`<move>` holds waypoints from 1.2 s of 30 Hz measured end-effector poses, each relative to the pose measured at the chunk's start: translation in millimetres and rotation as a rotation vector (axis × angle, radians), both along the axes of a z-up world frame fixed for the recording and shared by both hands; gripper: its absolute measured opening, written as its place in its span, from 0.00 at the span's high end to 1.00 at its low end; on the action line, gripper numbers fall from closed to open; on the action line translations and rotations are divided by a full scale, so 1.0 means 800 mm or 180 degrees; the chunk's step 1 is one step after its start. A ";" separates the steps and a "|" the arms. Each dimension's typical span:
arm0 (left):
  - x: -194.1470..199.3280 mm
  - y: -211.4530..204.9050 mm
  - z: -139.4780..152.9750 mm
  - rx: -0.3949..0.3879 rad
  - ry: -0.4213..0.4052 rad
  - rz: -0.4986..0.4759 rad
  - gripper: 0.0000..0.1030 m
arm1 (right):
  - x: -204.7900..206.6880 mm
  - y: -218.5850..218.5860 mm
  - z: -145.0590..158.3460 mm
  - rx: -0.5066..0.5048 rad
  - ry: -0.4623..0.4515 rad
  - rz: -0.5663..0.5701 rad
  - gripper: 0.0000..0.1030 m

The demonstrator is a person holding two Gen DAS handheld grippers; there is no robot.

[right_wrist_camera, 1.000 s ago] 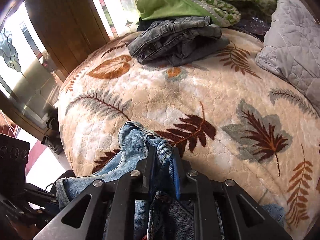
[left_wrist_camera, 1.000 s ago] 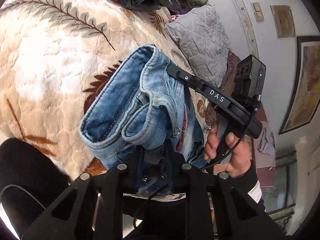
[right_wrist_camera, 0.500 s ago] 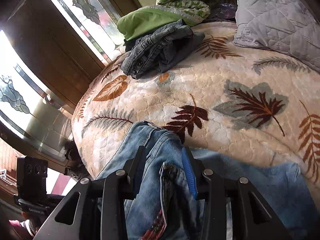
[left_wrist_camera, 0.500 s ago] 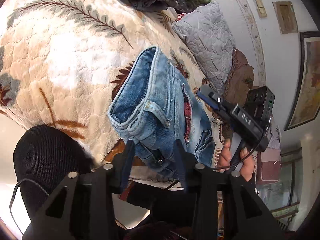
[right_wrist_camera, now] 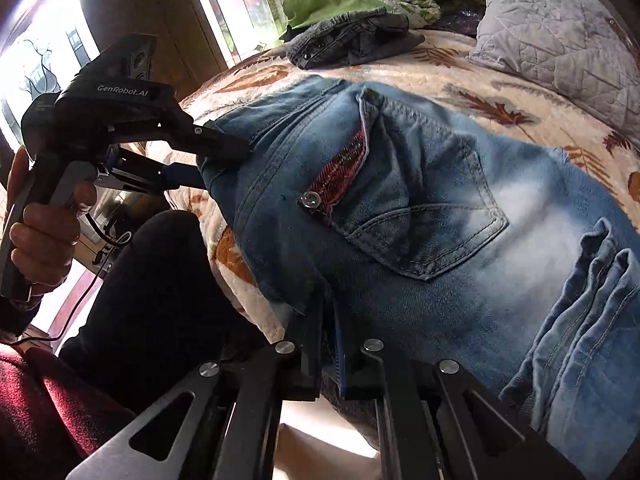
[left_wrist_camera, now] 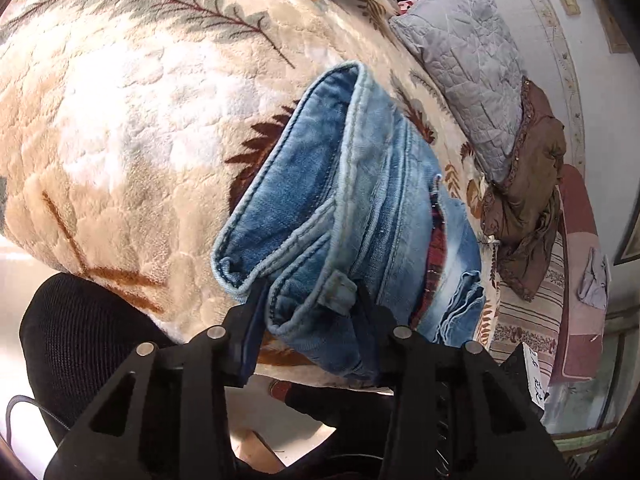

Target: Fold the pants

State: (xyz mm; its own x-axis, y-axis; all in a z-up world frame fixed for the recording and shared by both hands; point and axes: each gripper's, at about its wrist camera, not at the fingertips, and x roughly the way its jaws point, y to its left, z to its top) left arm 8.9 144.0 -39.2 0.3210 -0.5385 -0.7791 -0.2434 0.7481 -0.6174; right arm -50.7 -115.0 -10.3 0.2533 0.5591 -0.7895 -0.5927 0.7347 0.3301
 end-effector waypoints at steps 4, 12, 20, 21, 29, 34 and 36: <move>-0.009 0.010 0.014 -0.0010 -0.0071 -0.0023 0.67 | -0.002 -0.019 0.010 0.0256 0.0184 -0.0100 0.85; -0.043 0.034 0.076 -0.0262 -0.0553 -0.0202 0.51 | 0.044 -0.189 0.066 0.0933 0.0057 -0.1541 0.63; 0.038 0.010 0.083 0.0115 -0.0540 -0.0334 0.40 | 0.078 -0.343 0.010 0.0754 0.0366 -0.3019 0.63; 0.052 0.005 0.077 0.0213 -0.0467 -0.0302 0.39 | 0.081 -0.348 0.004 0.0735 0.0381 -0.3060 0.62; 0.080 -0.032 0.019 0.0740 -0.0146 -0.0395 0.42 | 0.079 -0.352 0.005 0.0893 0.0061 -0.2883 0.83; 0.081 -0.030 0.021 0.0757 -0.0153 -0.0387 0.42 | 0.090 -0.361 -0.044 0.0630 0.0298 -0.2973 0.79; 0.075 -0.026 0.025 0.0751 -0.0170 -0.0400 0.42 | 0.084 -0.372 -0.030 0.0845 0.0372 -0.3052 0.71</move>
State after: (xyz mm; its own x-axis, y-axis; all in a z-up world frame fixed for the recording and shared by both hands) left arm 69.1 122.9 -19.2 0.3072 -0.3823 -0.8715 -0.1112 0.8951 -0.4318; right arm 16.2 -412.5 -34.5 0.6182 0.3211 -0.7175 0.2582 0.7792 0.5712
